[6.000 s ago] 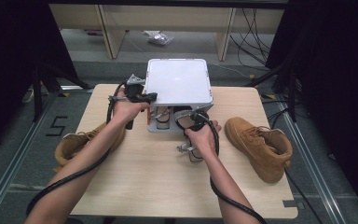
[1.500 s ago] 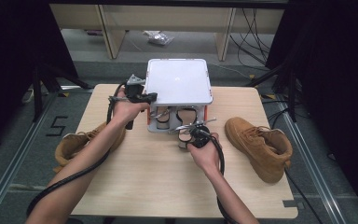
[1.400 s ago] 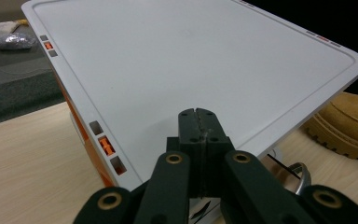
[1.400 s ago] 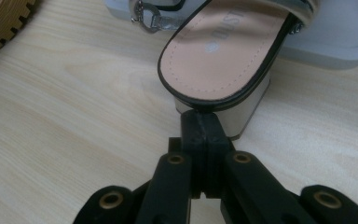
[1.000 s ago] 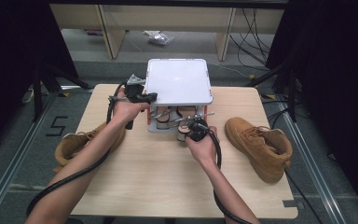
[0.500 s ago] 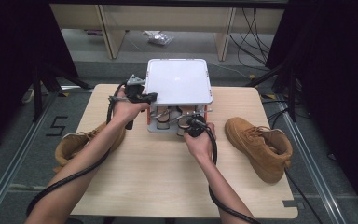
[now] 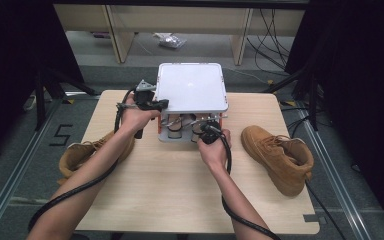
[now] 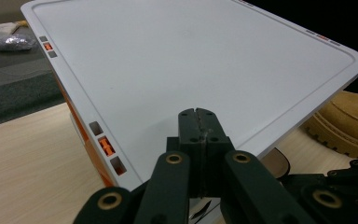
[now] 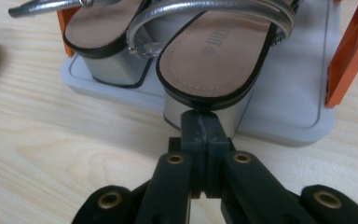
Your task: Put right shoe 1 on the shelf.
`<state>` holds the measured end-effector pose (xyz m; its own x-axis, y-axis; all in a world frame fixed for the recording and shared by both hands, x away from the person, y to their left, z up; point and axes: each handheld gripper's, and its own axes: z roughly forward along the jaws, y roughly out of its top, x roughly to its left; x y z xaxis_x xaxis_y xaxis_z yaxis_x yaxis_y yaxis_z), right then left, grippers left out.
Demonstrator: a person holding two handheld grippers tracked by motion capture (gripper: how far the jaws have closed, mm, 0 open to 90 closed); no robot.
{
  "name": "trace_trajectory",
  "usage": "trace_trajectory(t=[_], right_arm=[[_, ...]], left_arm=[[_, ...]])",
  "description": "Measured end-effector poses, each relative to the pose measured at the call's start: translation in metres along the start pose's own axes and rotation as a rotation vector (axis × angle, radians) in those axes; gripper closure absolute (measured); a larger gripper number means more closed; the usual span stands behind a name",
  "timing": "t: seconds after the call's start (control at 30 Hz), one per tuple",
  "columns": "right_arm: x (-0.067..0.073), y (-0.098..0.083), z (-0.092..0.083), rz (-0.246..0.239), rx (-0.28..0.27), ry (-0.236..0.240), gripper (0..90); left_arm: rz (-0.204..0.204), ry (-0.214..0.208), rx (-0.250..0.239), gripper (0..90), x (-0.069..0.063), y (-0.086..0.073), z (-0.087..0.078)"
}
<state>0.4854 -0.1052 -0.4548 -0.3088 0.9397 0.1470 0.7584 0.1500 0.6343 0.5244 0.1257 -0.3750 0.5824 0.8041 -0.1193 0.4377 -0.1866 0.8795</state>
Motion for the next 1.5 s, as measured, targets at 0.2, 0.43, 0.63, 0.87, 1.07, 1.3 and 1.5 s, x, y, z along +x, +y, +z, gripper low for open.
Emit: trace_trajectory(t=[0.2,0.43,0.63,0.87,1.07,1.3,1.5], right_arm=[[-0.001,0.003,0.002,-0.018,-0.006,-0.035,90.0],[-0.001,0.006,0.006,-0.023,-0.022,-0.050,90.0],[-0.001,0.007,0.010,0.003,-0.023,-0.059,90.0],[-0.003,0.006,0.016,-0.011,-0.031,-0.078,90.0],[-0.005,0.004,0.022,-0.027,-0.043,-0.091,90.0],[-0.005,0.003,0.026,-0.022,-0.062,-0.100,90.0],[-0.006,0.002,0.026,-0.045,-0.072,-0.108,89.4]], left_arm=[[0.001,0.000,0.000,89.6,0.000,0.000,0.000],[0.004,0.003,0.004,89.6,0.000,0.000,-0.001],[0.004,0.003,0.004,89.6,0.000,0.000,-0.001],[0.004,0.001,0.002,89.6,0.000,0.000,-0.001],[0.004,0.001,0.002,89.6,0.000,0.000,-0.001],[0.003,-0.001,-0.002,89.6,0.000,-0.001,0.000],[0.002,0.000,-0.003,89.6,0.000,-0.001,0.000]])
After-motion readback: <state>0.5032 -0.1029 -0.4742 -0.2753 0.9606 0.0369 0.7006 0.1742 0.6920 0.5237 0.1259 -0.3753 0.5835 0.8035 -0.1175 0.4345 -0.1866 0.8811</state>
